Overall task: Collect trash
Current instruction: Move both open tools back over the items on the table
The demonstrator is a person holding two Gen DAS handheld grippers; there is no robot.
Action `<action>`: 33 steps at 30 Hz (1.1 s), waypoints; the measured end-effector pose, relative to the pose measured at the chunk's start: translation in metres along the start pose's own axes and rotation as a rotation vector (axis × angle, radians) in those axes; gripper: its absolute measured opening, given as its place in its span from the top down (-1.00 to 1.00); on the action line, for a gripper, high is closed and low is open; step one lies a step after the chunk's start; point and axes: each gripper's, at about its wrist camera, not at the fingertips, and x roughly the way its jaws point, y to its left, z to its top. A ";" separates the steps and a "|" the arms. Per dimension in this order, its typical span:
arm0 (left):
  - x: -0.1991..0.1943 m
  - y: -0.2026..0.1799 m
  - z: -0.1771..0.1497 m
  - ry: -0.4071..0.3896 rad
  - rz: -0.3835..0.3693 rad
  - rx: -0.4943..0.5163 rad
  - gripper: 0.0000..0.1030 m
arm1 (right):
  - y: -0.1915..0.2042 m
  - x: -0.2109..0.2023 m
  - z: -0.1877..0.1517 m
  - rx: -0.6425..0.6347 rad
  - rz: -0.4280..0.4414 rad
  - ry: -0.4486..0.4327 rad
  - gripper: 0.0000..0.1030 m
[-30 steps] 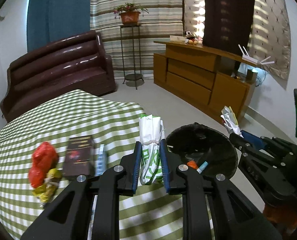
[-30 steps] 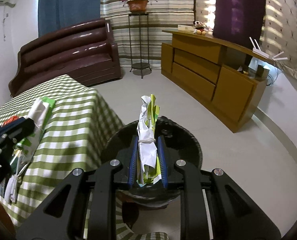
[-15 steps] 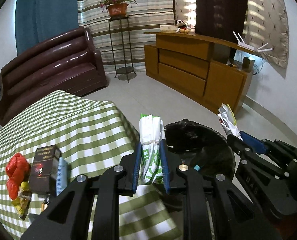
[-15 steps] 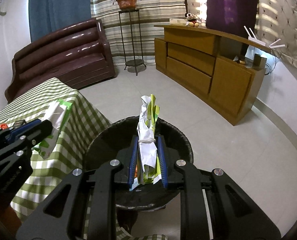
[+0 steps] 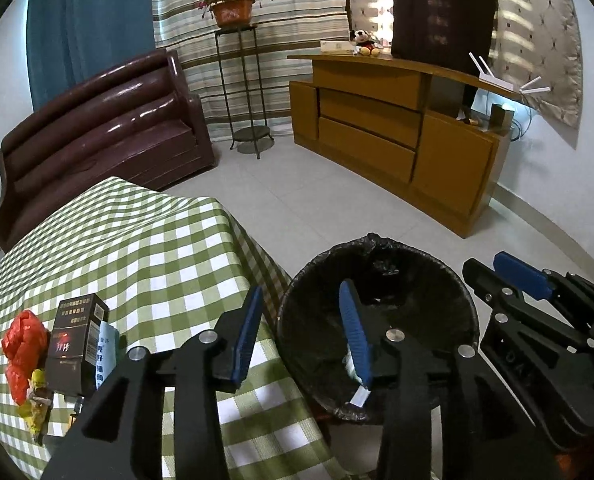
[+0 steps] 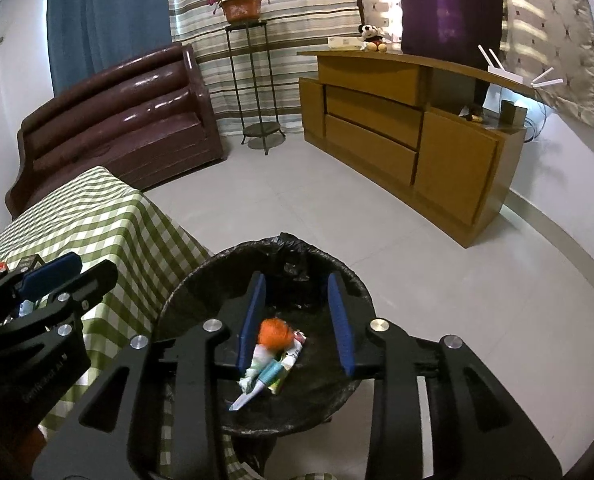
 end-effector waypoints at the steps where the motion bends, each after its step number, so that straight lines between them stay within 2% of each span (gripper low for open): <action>1: -0.001 0.000 0.000 0.000 0.000 -0.001 0.20 | 0.000 -0.001 0.000 0.000 -0.002 -0.002 0.37; 7: -0.007 0.005 0.000 -0.005 0.008 -0.011 0.19 | -0.002 -0.004 0.001 -0.003 -0.010 -0.005 0.30; 9: -0.010 0.008 0.000 -0.005 0.009 -0.018 0.14 | -0.001 -0.006 -0.001 -0.005 -0.014 -0.006 0.20; 18: -0.033 0.028 -0.010 -0.002 0.040 -0.037 0.12 | 0.012 -0.017 -0.008 -0.028 -0.001 0.005 0.18; 33: -0.080 0.086 -0.049 0.012 0.135 -0.097 0.09 | 0.079 -0.046 -0.027 -0.126 0.091 0.032 0.18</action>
